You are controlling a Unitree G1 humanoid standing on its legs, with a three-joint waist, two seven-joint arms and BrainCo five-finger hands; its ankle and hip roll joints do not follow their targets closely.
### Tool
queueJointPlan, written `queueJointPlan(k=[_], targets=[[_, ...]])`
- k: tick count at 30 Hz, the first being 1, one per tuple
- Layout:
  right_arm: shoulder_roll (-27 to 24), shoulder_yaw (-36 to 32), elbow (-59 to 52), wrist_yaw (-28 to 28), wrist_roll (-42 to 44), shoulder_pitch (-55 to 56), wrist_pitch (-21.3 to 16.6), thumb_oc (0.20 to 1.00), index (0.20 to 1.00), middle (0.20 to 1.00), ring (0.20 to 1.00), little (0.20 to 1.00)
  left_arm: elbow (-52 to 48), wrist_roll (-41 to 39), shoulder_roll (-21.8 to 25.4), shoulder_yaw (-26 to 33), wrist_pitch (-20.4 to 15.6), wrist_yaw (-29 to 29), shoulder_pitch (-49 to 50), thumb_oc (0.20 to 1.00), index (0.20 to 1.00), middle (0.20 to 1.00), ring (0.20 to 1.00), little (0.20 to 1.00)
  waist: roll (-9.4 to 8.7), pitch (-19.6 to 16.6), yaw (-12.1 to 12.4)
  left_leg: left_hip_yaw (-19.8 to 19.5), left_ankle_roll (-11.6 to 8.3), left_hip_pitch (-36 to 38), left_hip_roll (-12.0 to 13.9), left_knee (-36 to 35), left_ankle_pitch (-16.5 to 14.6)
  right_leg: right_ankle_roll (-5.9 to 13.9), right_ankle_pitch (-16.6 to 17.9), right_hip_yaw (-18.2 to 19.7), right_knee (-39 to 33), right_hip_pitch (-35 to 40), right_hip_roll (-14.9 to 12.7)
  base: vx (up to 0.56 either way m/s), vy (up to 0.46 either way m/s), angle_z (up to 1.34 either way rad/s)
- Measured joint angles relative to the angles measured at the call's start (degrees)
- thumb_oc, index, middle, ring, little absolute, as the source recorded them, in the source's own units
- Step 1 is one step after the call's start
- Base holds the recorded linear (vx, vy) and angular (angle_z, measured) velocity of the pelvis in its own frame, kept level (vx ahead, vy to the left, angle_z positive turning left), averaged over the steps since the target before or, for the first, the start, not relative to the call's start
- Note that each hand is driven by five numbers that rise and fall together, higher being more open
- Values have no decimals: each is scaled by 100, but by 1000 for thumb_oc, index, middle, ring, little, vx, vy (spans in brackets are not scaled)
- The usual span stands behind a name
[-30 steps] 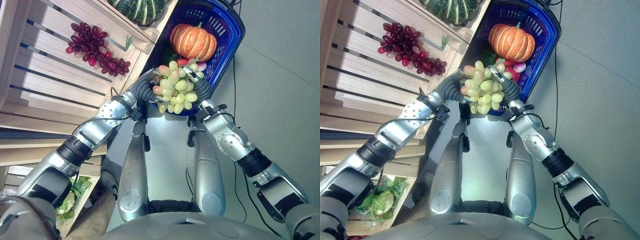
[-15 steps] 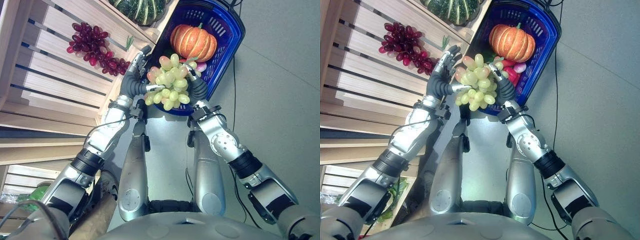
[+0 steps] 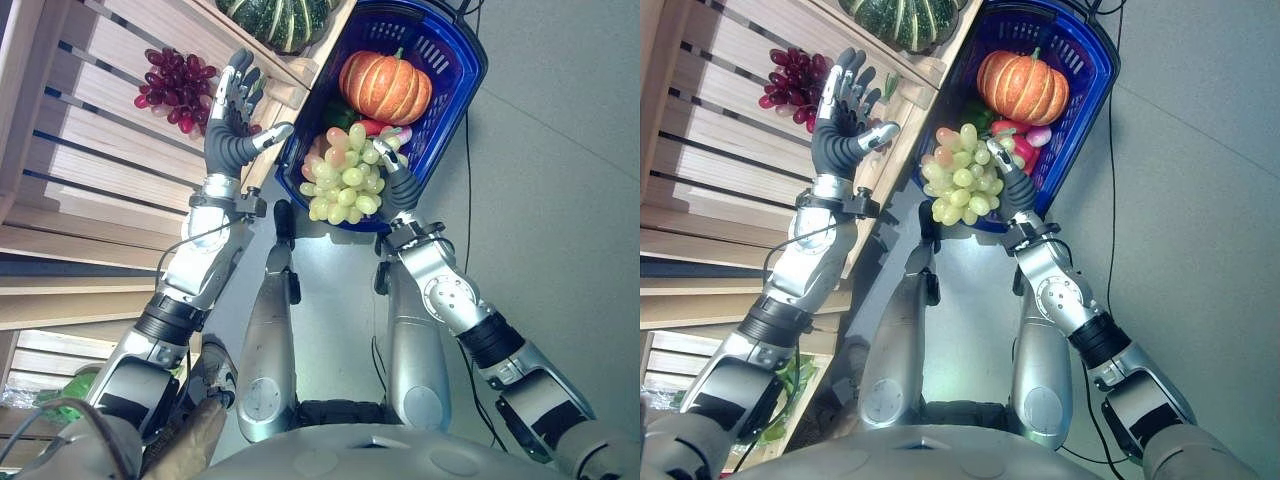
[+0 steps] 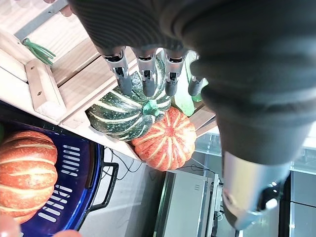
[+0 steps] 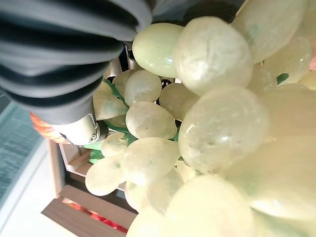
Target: Pick up fruits and vegetables into the basket
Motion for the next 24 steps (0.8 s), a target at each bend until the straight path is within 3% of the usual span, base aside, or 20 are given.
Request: queueJointPlan(k=[10,20,24], targets=[[15,-358,270,-142,-360,-226,-266,200,200,200,200,200,551,18,-35,23,-64,138,-223,1000,1000,1000,1000,1000,0,0,-10,4,6,4,2,2,13,2,-8,2,1,8,0,0,0,0],[-48,-910,2195,-678,-776,-1463,-190,200,200,200,200,200,1318,13,-21,73,-130,-32,-808,1000,1000,1000,1000,1000,3,1,97,-40,-34,4,1,16,42,-1,-8,-27,14,29,-2,0,0,0],[-119,-999,3169,-681,-714,-1971,32,200,200,200,200,200,1596,10,16,64,-128,-40,-1081,1000,1000,1000,1000,1000,16,7,169,-171,-51,3,-2,21,63,-28,-27,-156,22,99,-24,10,-23,11]])
